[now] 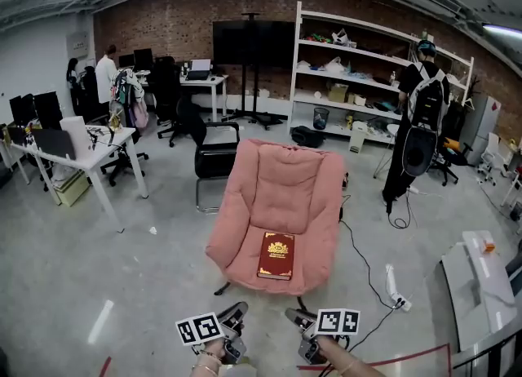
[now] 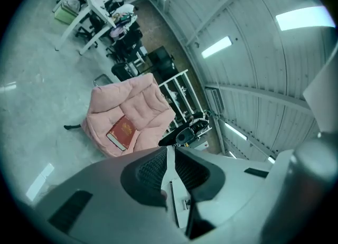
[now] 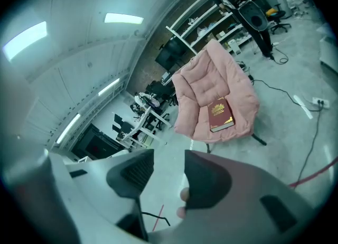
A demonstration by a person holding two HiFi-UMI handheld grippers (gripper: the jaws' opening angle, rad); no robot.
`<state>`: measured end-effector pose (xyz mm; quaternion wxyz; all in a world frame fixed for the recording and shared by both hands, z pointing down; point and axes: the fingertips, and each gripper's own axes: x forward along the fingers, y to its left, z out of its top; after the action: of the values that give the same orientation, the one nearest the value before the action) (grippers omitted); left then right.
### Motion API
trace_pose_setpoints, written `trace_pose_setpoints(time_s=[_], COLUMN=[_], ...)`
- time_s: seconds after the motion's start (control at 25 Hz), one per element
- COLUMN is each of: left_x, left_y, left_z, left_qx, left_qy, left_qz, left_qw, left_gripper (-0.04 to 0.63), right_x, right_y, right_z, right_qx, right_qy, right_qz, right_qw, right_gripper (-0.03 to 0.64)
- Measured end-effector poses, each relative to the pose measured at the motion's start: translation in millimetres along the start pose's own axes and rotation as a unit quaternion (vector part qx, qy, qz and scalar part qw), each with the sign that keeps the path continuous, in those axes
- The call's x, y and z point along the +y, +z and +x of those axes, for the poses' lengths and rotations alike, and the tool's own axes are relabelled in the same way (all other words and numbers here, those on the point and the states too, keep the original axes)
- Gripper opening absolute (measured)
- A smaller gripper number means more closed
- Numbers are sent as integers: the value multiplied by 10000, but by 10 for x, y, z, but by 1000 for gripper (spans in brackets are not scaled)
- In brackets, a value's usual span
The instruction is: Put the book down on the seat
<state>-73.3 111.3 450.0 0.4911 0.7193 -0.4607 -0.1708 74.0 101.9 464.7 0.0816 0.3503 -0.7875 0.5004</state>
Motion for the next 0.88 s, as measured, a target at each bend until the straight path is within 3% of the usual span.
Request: trace_pose_setpoints(time_s=[0.4, 0.88], left_x=[-307, -757], left_y=[-531, -1073], left_z=[-498, -793], left_qx=[-36, 540], left_qy=[-95, -396], left_qz=[234, 795], left_qw=[9997, 9946], left_gripper=[43, 43], right_x=[114, 133], right_y=[-479, -839], right_z=[-495, -988], right_qx=[-98, -420], right_qy=[173, 36], right_qz=[8, 14], right_qw=[9998, 9991], right_gripper=[184, 102])
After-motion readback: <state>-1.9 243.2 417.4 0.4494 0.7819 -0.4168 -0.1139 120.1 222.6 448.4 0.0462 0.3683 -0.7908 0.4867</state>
